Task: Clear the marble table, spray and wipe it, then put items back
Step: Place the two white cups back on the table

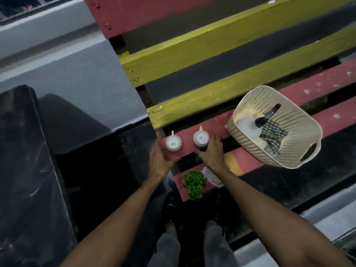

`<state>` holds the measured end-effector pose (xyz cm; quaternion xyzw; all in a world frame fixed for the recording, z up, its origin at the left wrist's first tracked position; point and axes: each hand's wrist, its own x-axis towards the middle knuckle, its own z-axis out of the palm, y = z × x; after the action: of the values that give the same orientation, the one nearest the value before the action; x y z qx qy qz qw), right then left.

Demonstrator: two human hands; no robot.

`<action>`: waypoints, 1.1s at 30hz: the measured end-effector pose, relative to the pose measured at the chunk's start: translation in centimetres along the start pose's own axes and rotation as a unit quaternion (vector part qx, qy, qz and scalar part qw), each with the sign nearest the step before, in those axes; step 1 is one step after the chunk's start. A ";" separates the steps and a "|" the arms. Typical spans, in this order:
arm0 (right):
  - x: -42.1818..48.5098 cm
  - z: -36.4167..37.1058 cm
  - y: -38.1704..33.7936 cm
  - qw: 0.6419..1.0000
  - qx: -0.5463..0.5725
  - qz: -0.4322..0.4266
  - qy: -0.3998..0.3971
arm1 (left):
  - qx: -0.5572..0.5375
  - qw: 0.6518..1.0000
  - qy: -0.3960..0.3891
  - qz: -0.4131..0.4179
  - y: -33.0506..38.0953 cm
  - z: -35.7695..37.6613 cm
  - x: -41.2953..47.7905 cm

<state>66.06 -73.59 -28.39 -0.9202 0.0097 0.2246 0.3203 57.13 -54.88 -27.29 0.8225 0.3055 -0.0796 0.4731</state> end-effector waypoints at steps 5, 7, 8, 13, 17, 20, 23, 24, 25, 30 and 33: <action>2.3 2.9 0.3 0.998 0.000 -0.029 0.060 | -0.004 1.000 0.024 0.020 -1.5 3.1 2.8; 2.8 3.4 0.5 0.995 -0.002 -0.042 0.092 | -0.002 0.998 0.047 0.033 -2.2 4.0 3.4; 2.9 3.3 0.5 0.994 -0.001 -0.048 0.102 | -0.003 0.997 0.064 0.041 -2.4 4.3 3.6; 1.3 1.7 0.0 0.988 0.005 -0.067 0.136 | -0.024 0.993 0.096 0.067 -2.4 3.3 2.7; -2.9 -1.0 -3.1 0.984 0.004 -0.072 0.163 | -0.044 0.989 0.109 0.085 0.7 -1.5 -0.6; -8.1 -3.3 -7.7 0.982 0.014 -0.092 0.164 | -0.062 0.981 0.146 0.110 4.2 -7.5 -5.0; -13.4 -4.2 -12.8 0.980 0.026 -0.128 0.147 | -0.054 0.975 0.179 0.120 5.7 -14.0 -10.9; -14.0 -4.2 -13.9 0.980 0.038 -0.133 0.142 | -0.055 0.973 0.190 0.123 5.8 -15.4 -11.9; -15.3 -4.0 -15.5 0.978 0.053 -0.149 0.134 | -0.057 0.969 0.207 0.121 5.7 -17.2 -13.5; -22.2 -1.7 -23.1 0.964 0.080 -0.234 0.098 | -0.072 0.949 0.287 0.105 3.2 -27.2 -22.1; -26.2 0.5 -27.3 0.958 0.074 -0.268 0.075 | -0.097 0.936 0.330 0.076 0.6 -33.1 -26.4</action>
<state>46.71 -54.97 -1.76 -0.8771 -0.1964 0.0599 0.4342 31.13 -39.04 2.10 0.7735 0.3872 0.2623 0.4278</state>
